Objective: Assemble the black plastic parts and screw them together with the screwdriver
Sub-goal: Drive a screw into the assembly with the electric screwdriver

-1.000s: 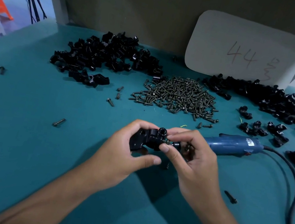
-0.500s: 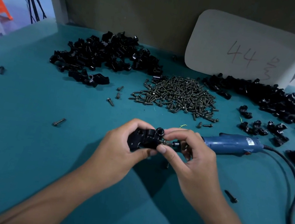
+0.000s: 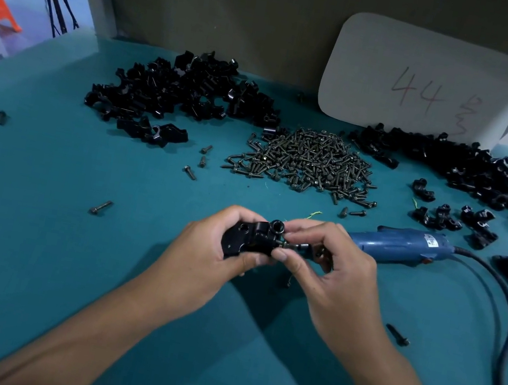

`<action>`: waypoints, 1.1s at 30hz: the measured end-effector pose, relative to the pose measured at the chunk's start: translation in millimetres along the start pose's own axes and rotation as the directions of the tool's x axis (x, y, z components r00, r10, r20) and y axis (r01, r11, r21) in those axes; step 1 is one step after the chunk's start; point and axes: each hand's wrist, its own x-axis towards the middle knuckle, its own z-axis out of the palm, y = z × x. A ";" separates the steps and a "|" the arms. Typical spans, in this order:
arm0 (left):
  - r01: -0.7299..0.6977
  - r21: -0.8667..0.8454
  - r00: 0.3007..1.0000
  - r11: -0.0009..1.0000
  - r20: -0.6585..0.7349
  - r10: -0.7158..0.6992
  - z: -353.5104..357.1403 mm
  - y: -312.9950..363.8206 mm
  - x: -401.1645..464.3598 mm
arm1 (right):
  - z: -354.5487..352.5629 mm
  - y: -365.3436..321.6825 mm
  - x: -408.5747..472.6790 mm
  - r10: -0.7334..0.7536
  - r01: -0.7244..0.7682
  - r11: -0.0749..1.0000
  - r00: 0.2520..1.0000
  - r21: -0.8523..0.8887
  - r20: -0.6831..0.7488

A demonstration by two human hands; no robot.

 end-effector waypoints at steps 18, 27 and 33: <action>-0.030 0.049 1.000 0.998 0.002 0.030 0.8 0.5 -2.7 | -7.5 -0.3 3.6 -0.069 0.075 0.979 0.997 -0.189 0.036; -0.066 0.122 0.998 0.990 -0.002 0.066 1.9 2.5 -5.1 | 0.8 -5.7 1.2 -0.006 0.062 0.903 0.991 -0.426 0.133; -0.055 0.037 0.998 0.998 0.017 0.055 3.7 2.9 -4.2 | 2.3 -12.8 -0.6 0.118 -0.060 0.928 0.984 -0.369 0.136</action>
